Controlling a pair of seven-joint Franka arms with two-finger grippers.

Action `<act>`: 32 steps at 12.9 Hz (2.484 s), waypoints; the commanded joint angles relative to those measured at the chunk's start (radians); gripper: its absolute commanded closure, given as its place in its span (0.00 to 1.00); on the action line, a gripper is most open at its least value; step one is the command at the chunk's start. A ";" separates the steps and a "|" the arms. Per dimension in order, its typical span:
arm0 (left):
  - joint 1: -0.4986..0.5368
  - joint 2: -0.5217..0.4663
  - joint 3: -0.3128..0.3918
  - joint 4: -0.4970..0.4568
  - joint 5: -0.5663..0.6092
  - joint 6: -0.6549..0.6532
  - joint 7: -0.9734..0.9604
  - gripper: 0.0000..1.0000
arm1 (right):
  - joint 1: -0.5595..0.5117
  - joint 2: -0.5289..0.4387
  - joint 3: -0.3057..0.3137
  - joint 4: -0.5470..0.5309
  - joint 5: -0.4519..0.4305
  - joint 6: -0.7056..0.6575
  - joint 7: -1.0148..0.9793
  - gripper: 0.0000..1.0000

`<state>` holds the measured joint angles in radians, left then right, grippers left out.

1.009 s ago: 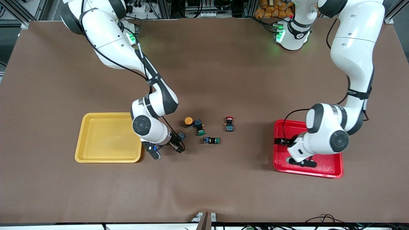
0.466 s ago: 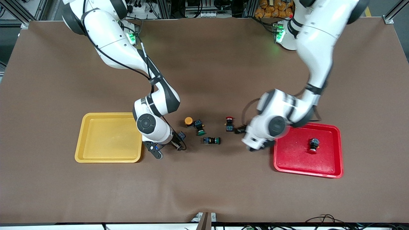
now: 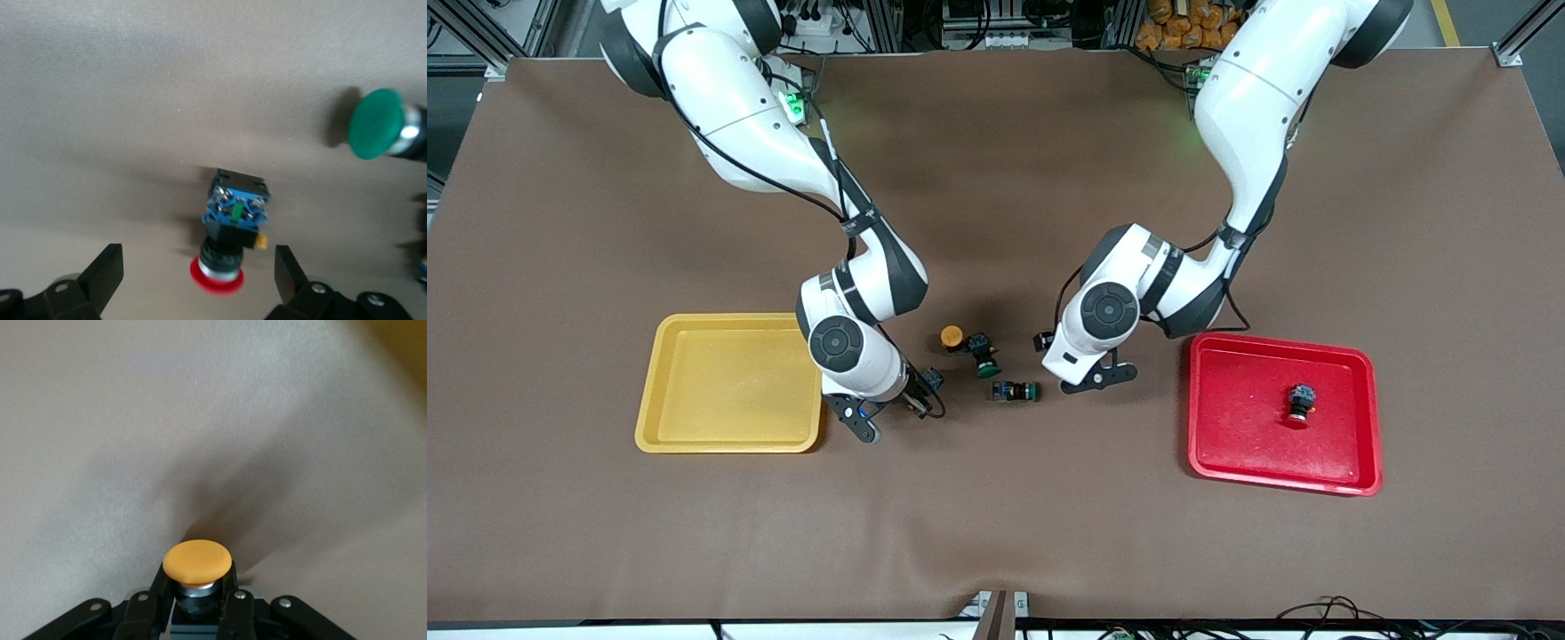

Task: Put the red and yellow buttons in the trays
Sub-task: 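Grasp a second red button with the left gripper while the right gripper lifts orange, then place the red button in the red tray while the right gripper drops orange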

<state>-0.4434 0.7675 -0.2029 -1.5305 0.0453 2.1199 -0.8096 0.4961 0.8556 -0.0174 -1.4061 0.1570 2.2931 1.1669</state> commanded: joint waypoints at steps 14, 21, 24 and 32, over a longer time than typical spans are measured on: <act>-0.037 0.029 0.011 0.004 0.044 0.055 0.072 1.00 | -0.442 -0.175 -0.010 -0.022 -0.025 -0.516 -1.170 1.00; 0.221 -0.048 0.027 0.059 0.097 -0.164 0.493 1.00 | -0.516 -0.165 -0.013 -0.143 -0.066 -0.345 -1.348 1.00; 0.308 -0.037 0.025 0.052 0.131 -0.158 0.584 1.00 | -0.533 -0.141 -0.015 -0.152 -0.065 -0.311 -1.343 0.54; 0.377 -0.019 0.023 0.047 0.159 -0.107 0.647 0.00 | -0.498 -0.150 -0.009 -0.084 0.067 -0.426 -1.189 0.00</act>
<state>-0.0711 0.7631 -0.1698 -1.4763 0.1761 2.0073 -0.1605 -0.0140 0.7178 -0.0313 -1.5232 0.1722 1.9170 -0.1073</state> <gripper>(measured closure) 0.612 0.000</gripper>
